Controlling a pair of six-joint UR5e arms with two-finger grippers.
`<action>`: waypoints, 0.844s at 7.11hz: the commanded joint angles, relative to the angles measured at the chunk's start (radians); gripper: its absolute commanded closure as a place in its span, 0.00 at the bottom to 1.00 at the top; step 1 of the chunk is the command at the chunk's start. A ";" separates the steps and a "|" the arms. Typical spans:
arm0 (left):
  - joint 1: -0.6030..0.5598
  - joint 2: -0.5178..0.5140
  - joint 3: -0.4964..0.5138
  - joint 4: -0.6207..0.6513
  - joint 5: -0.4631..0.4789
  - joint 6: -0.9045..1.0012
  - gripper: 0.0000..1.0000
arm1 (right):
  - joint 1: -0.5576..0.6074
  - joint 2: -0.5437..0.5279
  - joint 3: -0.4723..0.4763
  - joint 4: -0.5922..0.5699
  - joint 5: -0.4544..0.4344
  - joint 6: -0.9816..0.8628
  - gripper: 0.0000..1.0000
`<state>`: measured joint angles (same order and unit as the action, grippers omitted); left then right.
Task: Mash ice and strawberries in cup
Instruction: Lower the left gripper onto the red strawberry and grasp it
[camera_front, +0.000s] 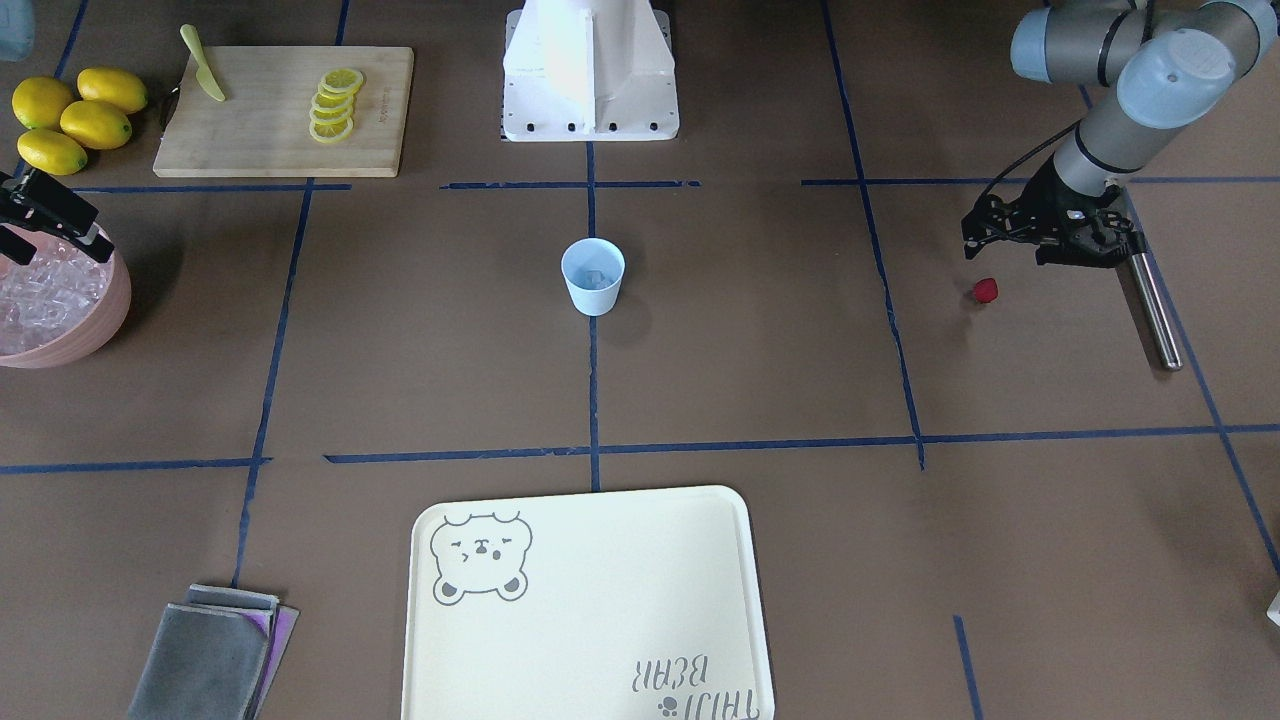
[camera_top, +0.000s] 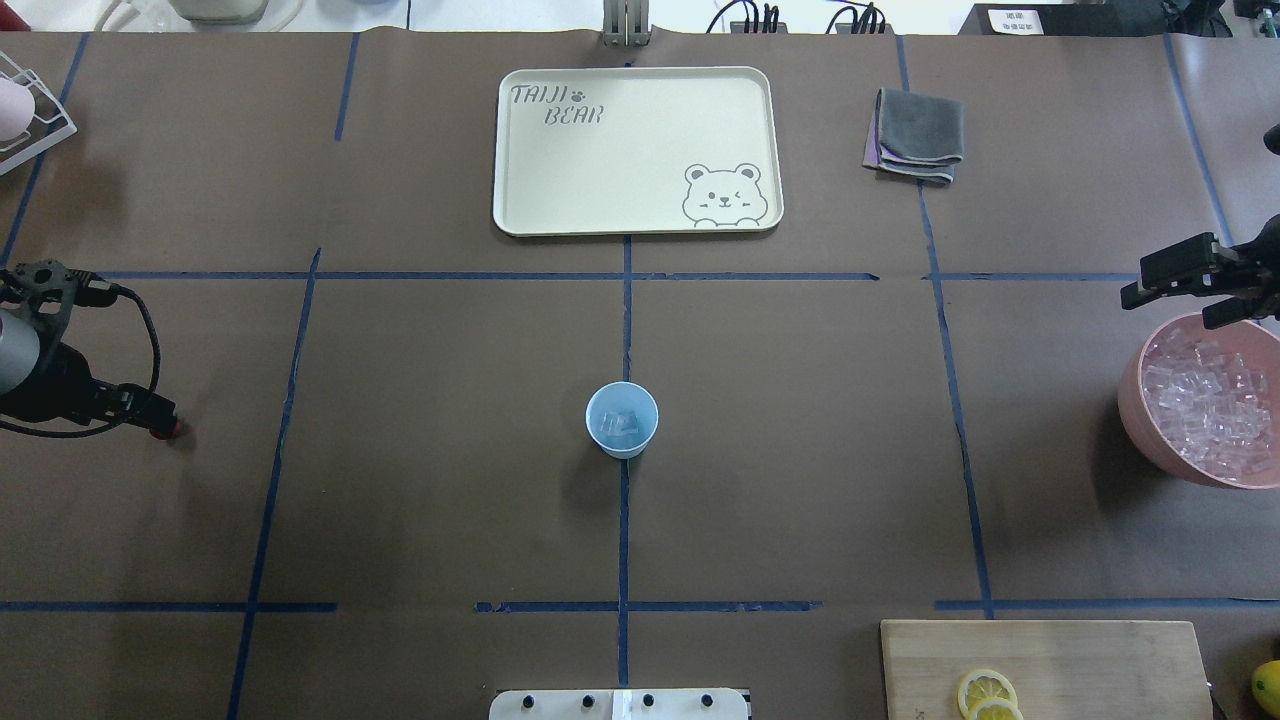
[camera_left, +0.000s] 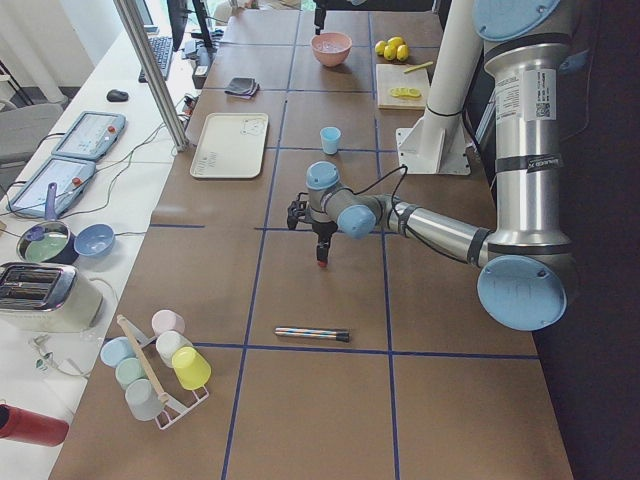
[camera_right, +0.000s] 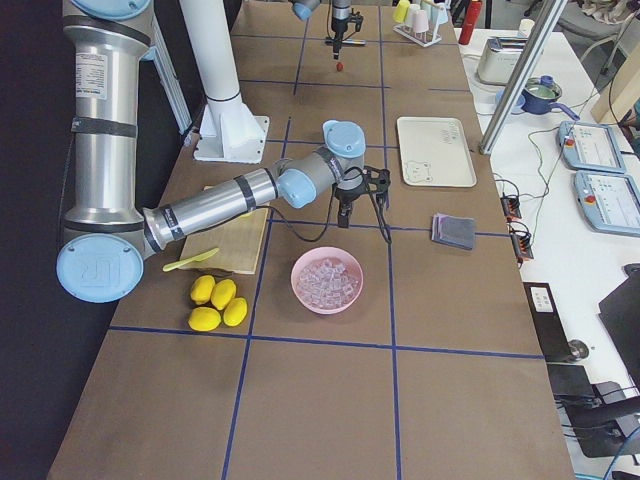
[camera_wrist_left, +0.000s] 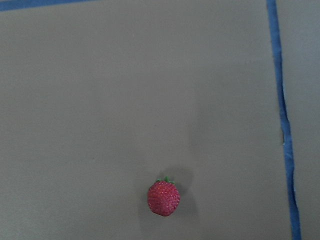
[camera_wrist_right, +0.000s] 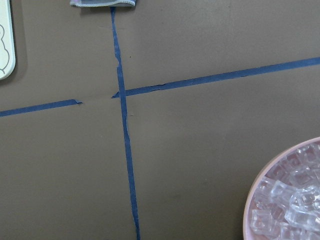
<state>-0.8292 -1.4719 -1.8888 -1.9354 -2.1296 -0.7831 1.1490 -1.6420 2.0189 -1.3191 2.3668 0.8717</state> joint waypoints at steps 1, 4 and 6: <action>0.019 -0.013 0.051 -0.043 0.010 -0.008 0.00 | -0.002 0.005 -0.005 0.001 -0.007 0.000 0.01; 0.025 -0.051 0.115 -0.116 0.014 -0.016 0.00 | -0.002 0.011 -0.003 0.001 -0.006 0.000 0.01; 0.033 -0.054 0.137 -0.119 0.016 -0.030 0.00 | -0.003 0.013 -0.003 0.001 -0.006 0.000 0.01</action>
<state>-0.7999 -1.5223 -1.7658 -2.0507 -2.1152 -0.8081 1.1468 -1.6299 2.0147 -1.3177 2.3608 0.8713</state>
